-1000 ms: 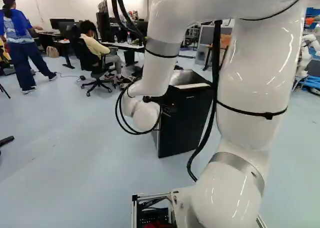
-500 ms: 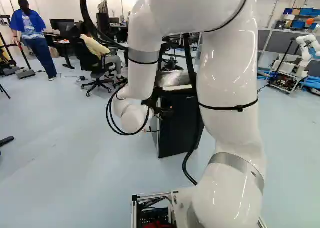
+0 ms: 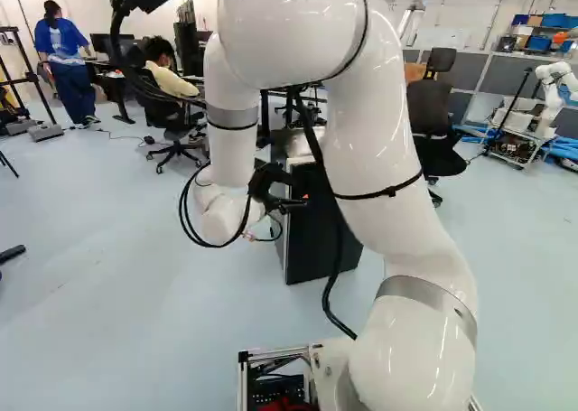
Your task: Grab a drink from the fridge
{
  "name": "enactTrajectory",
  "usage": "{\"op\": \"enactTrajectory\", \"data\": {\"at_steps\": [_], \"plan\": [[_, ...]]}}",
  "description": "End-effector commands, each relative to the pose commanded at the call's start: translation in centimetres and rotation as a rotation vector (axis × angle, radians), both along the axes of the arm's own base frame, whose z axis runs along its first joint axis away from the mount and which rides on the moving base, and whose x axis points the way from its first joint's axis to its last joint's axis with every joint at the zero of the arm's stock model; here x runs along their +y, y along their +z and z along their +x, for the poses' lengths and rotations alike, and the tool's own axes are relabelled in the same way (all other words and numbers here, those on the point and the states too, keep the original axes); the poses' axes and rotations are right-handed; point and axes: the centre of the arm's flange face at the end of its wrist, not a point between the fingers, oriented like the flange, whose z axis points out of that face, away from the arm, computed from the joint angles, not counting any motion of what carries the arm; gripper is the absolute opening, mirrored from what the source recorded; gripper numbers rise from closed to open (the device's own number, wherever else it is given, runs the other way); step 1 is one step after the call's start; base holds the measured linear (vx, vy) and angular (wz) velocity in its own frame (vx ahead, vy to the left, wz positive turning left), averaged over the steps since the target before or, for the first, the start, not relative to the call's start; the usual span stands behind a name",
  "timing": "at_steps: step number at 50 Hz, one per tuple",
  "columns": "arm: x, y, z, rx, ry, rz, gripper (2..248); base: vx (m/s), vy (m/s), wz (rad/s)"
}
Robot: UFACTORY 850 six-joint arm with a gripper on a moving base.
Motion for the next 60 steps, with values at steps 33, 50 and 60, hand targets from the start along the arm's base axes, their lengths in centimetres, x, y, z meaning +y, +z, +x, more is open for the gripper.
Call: {"op": "enactTrajectory", "data": {"at_steps": [33, 50, 60], "plan": [[1.8, 0.2, 2.6, -0.082, -0.134, -0.009, 247, 0.0, 0.0, 0.0], [1.6, 0.2, 4.3, -0.095, -0.163, 0.004, 247, 0.0, 0.0, 0.0], [1.2, 0.2, 4.7, -0.097, -0.175, 0.005, 247, 0.0, 0.0, 0.0]]}}
